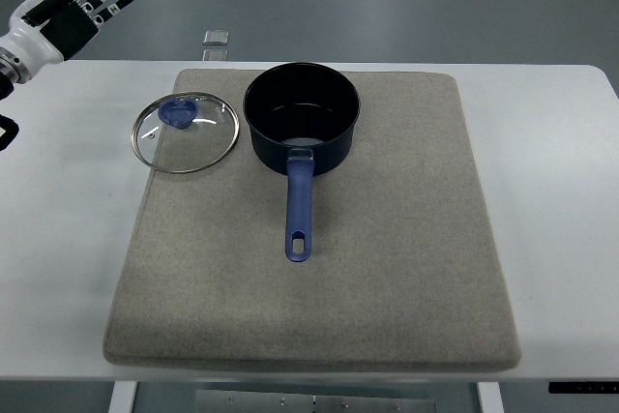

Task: Open pot lid and place left with left hand

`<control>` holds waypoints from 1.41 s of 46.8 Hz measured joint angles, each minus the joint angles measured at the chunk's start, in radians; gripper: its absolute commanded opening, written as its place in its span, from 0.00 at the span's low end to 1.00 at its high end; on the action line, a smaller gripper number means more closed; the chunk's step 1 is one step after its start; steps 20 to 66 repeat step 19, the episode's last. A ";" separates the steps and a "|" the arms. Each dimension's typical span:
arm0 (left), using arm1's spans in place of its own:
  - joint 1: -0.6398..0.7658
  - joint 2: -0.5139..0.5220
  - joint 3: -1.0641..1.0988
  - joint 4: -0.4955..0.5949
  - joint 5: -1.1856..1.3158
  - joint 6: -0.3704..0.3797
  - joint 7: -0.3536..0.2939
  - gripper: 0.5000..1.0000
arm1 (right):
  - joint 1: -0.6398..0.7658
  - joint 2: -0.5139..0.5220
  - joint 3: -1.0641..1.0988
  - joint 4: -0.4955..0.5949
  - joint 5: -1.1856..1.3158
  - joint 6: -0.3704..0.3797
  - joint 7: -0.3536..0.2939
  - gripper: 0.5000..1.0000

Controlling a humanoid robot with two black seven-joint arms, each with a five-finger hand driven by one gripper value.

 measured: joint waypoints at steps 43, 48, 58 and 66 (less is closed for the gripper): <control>0.015 0.002 -0.030 0.000 0.001 0.000 0.002 0.98 | 0.000 0.000 0.007 0.000 0.002 -0.001 0.002 0.83; 0.015 0.002 -0.030 0.000 0.001 0.000 0.002 0.98 | 0.000 0.000 0.007 0.000 0.002 -0.001 0.002 0.83; 0.015 0.002 -0.030 0.000 0.001 0.000 0.002 0.98 | 0.000 0.000 0.007 0.000 0.002 -0.001 0.002 0.83; 0.015 0.002 -0.030 0.000 0.001 0.000 0.002 0.98 | 0.000 0.000 0.007 0.000 0.002 -0.001 0.002 0.83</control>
